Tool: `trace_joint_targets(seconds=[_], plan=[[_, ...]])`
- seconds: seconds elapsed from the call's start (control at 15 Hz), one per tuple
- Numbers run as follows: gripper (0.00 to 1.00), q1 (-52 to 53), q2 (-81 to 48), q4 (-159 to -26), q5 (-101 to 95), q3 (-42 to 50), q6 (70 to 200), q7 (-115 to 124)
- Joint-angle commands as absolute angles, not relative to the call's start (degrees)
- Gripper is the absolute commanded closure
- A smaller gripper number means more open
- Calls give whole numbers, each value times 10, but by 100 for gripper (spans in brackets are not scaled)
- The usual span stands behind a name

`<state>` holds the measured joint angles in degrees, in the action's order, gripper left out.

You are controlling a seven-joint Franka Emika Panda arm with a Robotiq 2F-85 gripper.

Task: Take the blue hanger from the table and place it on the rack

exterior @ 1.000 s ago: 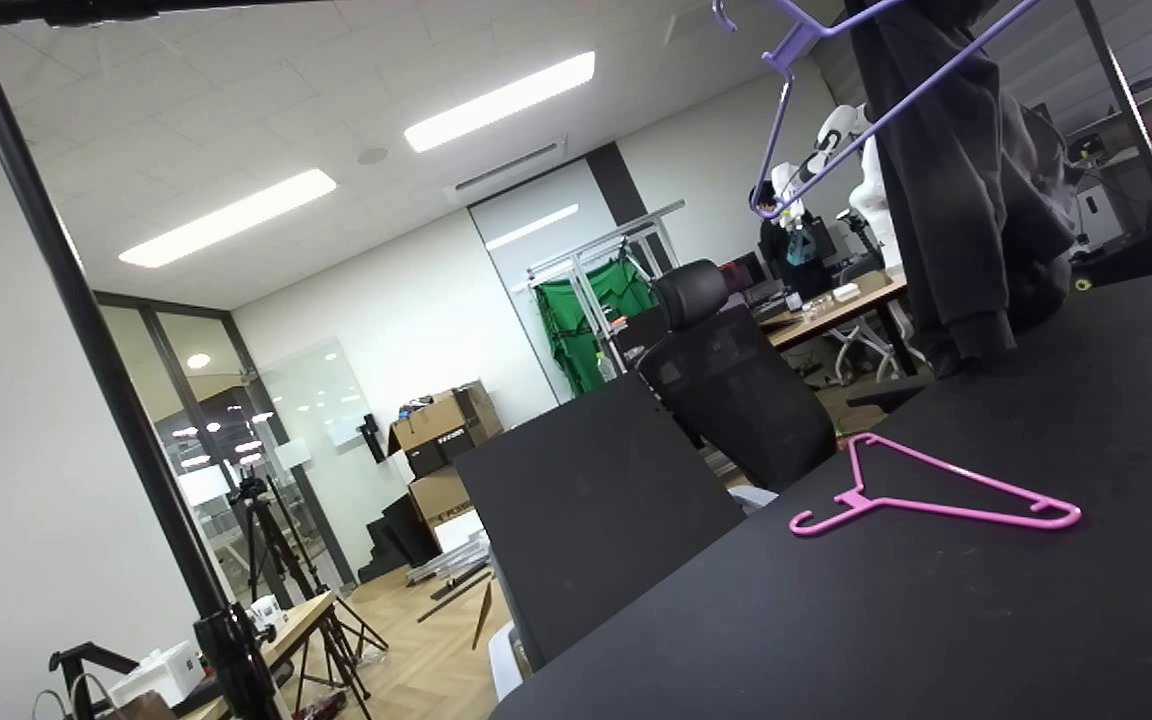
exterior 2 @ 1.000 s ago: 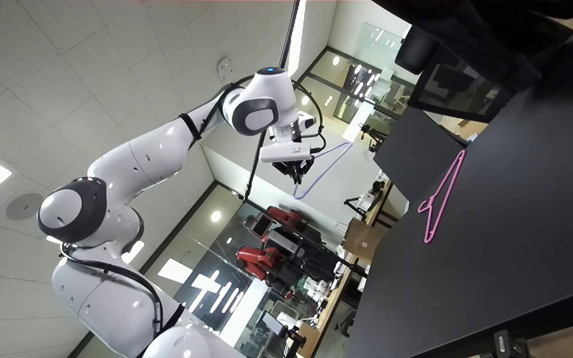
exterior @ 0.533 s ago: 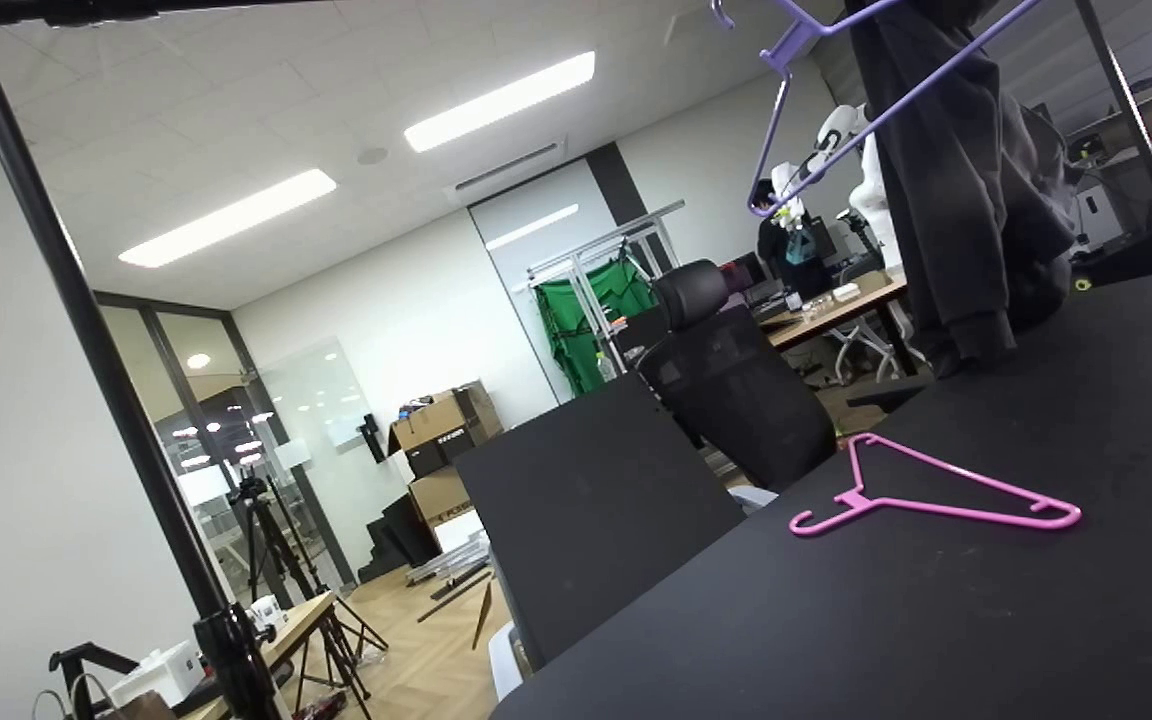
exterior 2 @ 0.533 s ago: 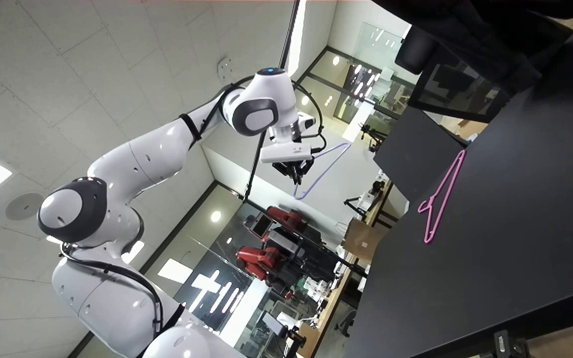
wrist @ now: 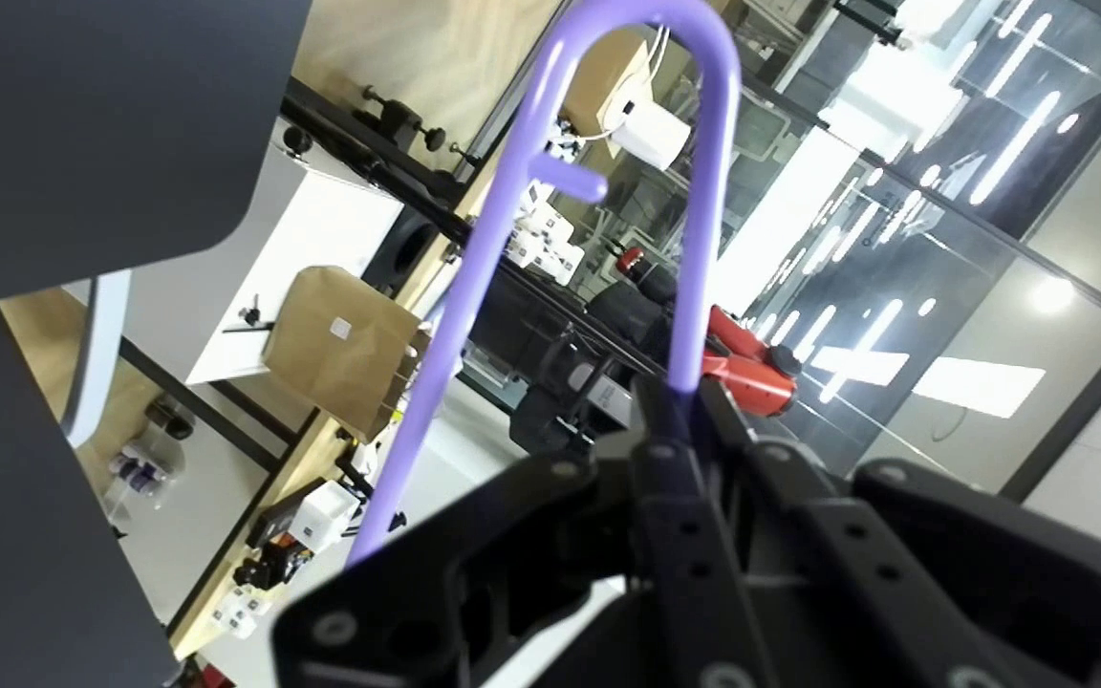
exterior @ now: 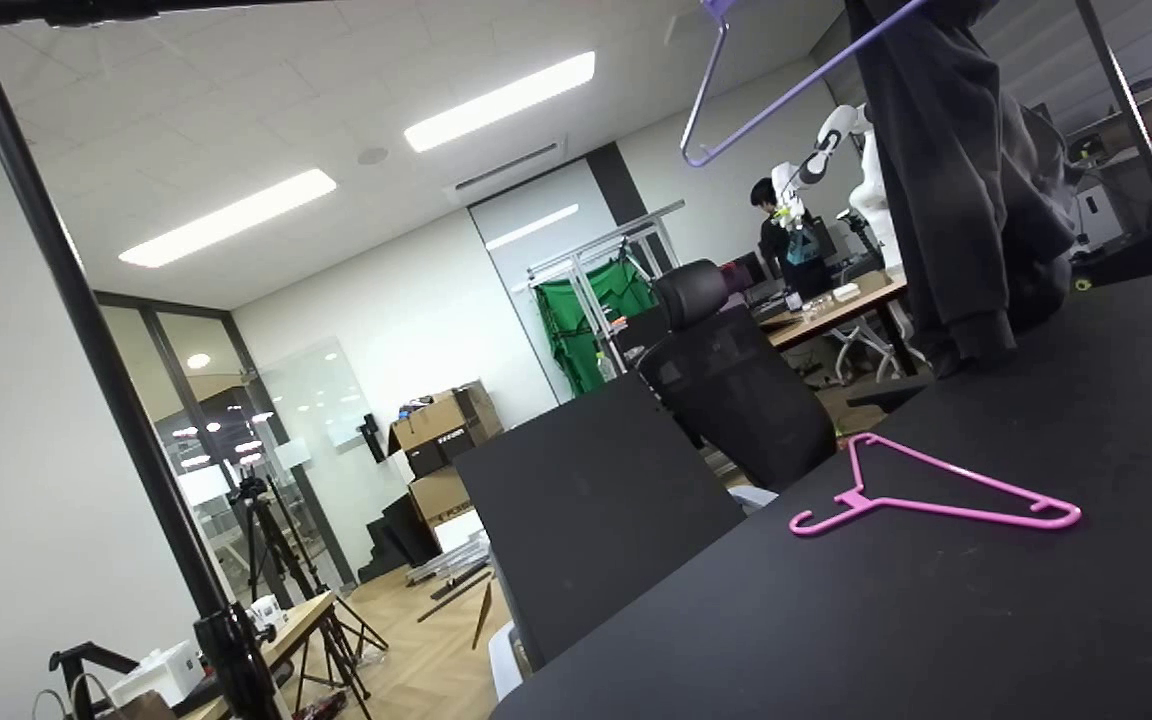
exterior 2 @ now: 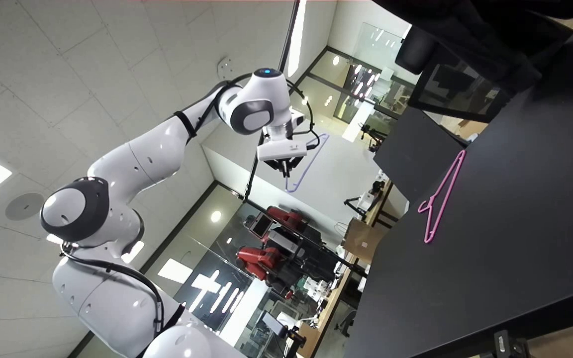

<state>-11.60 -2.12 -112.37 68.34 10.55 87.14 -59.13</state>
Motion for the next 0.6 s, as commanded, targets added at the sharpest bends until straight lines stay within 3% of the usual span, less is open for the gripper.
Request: trace_joint_targets(seconds=[0.0,0.53], plan=[[98,-116,-50,-1064,711,106,838,-587],[98,-122,-114,-959,756,103,803,-576]])
